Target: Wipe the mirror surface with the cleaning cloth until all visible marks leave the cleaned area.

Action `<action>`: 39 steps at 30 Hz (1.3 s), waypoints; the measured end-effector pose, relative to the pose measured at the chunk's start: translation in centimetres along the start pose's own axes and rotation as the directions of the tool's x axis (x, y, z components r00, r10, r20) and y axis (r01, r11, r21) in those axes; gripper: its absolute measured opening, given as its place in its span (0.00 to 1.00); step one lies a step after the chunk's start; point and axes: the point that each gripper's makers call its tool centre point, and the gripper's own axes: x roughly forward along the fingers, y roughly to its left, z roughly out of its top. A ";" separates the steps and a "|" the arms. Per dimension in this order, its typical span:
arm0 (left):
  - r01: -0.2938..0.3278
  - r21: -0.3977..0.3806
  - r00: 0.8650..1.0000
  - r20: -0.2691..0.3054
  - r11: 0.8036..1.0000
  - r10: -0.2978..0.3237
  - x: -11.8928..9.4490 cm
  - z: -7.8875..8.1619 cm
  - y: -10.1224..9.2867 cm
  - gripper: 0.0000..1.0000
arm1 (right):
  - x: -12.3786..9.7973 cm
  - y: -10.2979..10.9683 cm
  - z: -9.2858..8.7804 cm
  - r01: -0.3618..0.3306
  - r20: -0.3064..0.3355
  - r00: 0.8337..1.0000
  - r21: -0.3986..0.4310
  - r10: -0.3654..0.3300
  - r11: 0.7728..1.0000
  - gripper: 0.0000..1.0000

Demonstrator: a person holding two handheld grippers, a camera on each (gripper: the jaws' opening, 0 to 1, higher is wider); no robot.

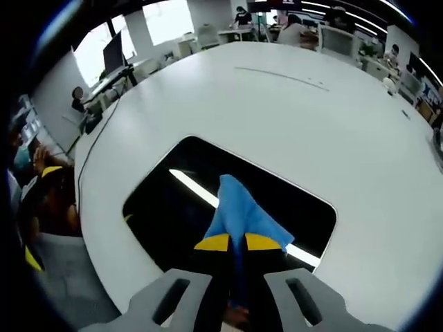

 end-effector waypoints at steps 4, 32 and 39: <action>0.007 -0.003 1.000 0.000 1.000 -0.007 0.0 0.0 -0.1 0.88 | -0.4 -0.7 -0.4 0.007 0.000 1.000 0.017 -0.007 1.000 0.01; -0.020 -0.002 0.999 0.026 1.000 0.020 -0.3 0.4 0.2 0.88 | -1.5 -3.5 -2.1 0.037 0.004 0.999 0.060 -0.037 0.997 0.01; -0.024 0.012 0.999 0.022 1.000 0.024 -0.2 0.4 0.3 0.88 | -1.7 -3.6 -2.2 0.030 0.012 0.999 0.084 -0.031 0.996 0.01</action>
